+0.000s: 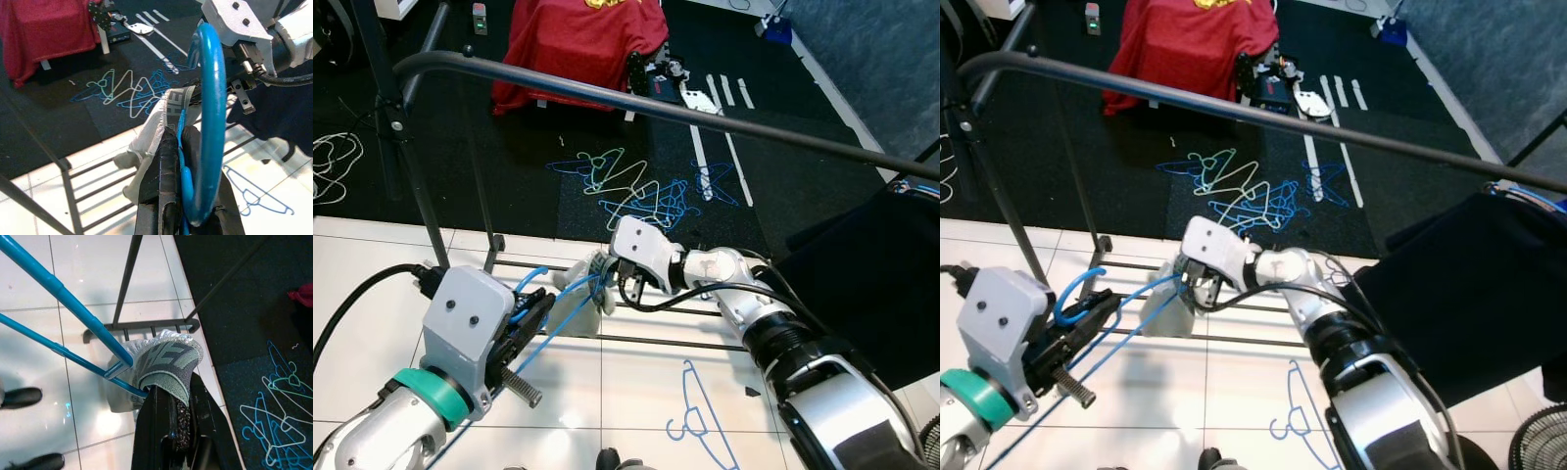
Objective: Hang hanger
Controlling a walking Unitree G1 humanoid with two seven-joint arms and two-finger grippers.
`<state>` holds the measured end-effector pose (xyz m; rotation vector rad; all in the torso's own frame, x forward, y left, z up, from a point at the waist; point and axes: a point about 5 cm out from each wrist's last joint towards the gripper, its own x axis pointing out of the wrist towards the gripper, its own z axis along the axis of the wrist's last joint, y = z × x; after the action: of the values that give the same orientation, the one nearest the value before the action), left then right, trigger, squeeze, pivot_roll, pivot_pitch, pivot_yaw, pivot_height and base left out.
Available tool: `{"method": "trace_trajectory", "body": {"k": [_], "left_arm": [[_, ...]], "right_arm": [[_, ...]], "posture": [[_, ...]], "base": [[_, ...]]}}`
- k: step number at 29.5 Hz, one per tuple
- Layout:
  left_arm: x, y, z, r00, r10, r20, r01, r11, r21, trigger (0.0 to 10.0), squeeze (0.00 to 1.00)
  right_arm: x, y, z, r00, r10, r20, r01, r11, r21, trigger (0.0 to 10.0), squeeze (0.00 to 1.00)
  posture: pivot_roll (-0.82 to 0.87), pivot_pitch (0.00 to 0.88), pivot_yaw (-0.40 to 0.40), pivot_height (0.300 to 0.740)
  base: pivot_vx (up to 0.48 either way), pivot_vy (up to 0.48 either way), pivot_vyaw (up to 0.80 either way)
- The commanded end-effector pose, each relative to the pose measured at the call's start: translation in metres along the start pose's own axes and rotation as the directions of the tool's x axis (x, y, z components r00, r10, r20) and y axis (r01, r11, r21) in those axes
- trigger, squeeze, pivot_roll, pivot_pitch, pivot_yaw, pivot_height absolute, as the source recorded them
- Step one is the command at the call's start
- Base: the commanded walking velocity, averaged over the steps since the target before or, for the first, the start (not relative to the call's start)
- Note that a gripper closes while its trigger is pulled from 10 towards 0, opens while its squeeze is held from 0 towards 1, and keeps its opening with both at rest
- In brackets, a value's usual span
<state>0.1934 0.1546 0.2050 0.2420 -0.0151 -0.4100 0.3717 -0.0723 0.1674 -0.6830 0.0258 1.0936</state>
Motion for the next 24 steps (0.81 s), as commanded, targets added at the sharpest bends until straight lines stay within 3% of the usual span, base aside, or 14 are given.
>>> {"method": "trace_trajectory", "body": {"k": [1,10,12,15,20,24], "left_arm": [[0.001,0.002,-0.001,0.999,0.033,0.005,-0.033,0.999,0.004,10.0,0.0],[0.003,0.006,0.001,0.998,0.056,0.008,-0.056,0.998,0.005,10.0,0.0],[0.001,0.006,0.004,1.0,0.023,0.016,-0.022,0.998,-0.053,10.0,0.0],[-0.002,0.004,0.006,0.999,-0.029,0.024,0.031,0.996,-0.079,10.0,0.0],[0.002,0.008,0.002,1.0,0.01,0.01,-0.009,0.999,-0.047,10.0,0.0],[-0.001,0.002,0.004,0.998,-0.064,0.01,0.064,0.994,-0.086,10.0,0.0]], "right_arm": [[-0.002,0.001,-0.004,1.0,0.002,0.01,-0.002,1.0,0.026,10.0,0.0],[-0.005,0.0,-0.007,1.0,0.002,0.009,-0.002,1.0,0.029,10.0,0.0],[-0.008,-0.001,-0.01,1.0,-0.01,-0.001,0.01,0.999,0.033,10.0,0.0],[-0.01,-0.004,-0.012,1.0,-0.025,-0.007,0.026,0.999,0.042,10.0,0.0],[-0.014,0.0,-0.013,1.0,-0.013,0.022,0.012,0.998,0.057,10.0,0.0],[-0.018,0.002,-0.015,0.999,0.001,0.038,-0.004,0.998,0.06,10.0,0.0]], "posture": [[0.11,0.15,-0.112,0.74],[0.1,0.151,-0.105,0.74],[0.1,0.152,-0.103,0.74],[0.11,0.152,-0.103,0.74],[0.1,0.148,-0.099,0.74],[0.1,0.146,-0.09,0.74]], "base": [[0.0,0.0,0.0],[0.0,0.0,0.0],[0.0,0.0,0.0],[0.0,0.0,0.0],[0.0,0.0,0.0],[0.0,0.0,0.0]]}}
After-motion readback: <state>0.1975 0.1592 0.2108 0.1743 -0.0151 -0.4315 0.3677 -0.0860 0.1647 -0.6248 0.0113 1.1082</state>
